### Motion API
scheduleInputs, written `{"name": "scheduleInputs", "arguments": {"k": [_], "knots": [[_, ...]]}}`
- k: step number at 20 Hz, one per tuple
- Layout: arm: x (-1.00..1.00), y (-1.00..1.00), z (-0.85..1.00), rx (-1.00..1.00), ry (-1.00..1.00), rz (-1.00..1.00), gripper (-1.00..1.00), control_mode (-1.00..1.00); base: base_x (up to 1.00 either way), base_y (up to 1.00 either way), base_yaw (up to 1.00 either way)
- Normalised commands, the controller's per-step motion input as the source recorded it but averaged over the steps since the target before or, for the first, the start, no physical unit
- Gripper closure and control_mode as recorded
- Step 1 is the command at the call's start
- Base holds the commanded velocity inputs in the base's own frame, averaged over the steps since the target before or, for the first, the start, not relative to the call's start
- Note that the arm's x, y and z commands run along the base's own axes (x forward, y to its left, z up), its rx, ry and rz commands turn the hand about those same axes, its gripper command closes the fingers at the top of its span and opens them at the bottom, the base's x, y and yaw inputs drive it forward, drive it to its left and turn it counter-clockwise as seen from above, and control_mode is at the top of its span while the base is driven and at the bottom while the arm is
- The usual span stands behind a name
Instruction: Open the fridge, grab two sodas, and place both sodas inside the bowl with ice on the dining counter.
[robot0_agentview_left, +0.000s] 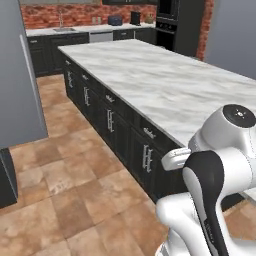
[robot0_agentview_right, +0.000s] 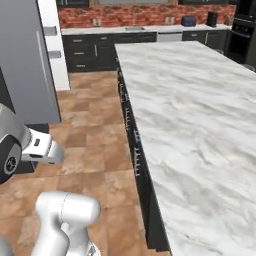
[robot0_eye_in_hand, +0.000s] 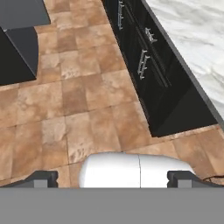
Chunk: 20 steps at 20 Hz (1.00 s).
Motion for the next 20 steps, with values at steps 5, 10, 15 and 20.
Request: {"name": "scheduleInputs", "arguments": {"k": [5, 10, 15, 20], "knots": [[0.0, 0.0, 0.0, 0.0, 0.0, 0.0, -1.0, 1.0, 1.0, 0.0, 0.09], [0.0, 0.0, 0.0, 0.0, 0.0, 0.0, -1.0, 1.0, 1.0, -0.01, 0.11], [0.0, 0.0, 0.0, 0.0, 0.0, 0.0, -1.0, 1.0, 1.0, -0.15, 0.13], [0.0, 0.0, 0.0, 0.0, 0.0, 0.0, -1.0, 1.0, 1.0, -0.31, 0.13]]}}
